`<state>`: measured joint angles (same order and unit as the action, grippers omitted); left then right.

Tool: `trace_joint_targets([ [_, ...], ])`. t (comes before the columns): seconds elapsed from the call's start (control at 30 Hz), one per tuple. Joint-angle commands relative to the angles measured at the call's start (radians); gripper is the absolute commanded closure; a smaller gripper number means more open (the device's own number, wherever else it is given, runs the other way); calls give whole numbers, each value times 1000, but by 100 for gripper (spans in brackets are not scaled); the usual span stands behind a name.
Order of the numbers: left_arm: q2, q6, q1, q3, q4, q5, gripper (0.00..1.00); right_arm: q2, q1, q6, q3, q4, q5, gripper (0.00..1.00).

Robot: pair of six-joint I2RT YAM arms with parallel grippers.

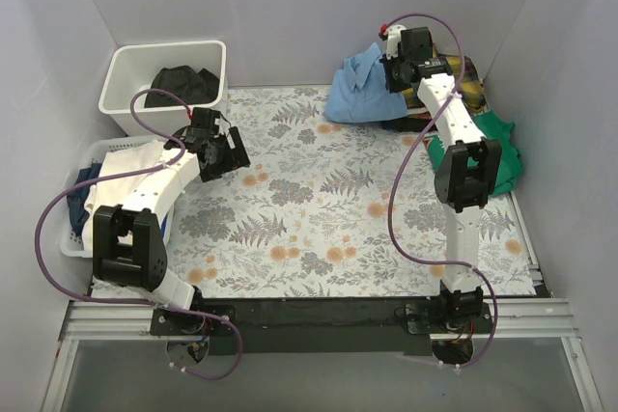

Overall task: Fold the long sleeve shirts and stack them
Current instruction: Neatly place the folded shirt to the corner

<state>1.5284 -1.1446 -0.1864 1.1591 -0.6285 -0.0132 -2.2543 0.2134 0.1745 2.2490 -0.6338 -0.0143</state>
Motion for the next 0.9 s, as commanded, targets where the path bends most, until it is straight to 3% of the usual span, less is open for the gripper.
trace_joint_targets([
  [0.0,3,17,-4,33,4,12,21,154,-19,36,66,147,77,99],
  [0.33,24,8,-12,24,16,12,21,251,-13,17,73,263,-81,99],
  [0.57,18,3,-15,17,21,12,21,262,-16,2,50,296,-7,99],
  [0.87,22,-1,-19,10,23,12,21,249,-84,-36,37,264,-45,99],
])
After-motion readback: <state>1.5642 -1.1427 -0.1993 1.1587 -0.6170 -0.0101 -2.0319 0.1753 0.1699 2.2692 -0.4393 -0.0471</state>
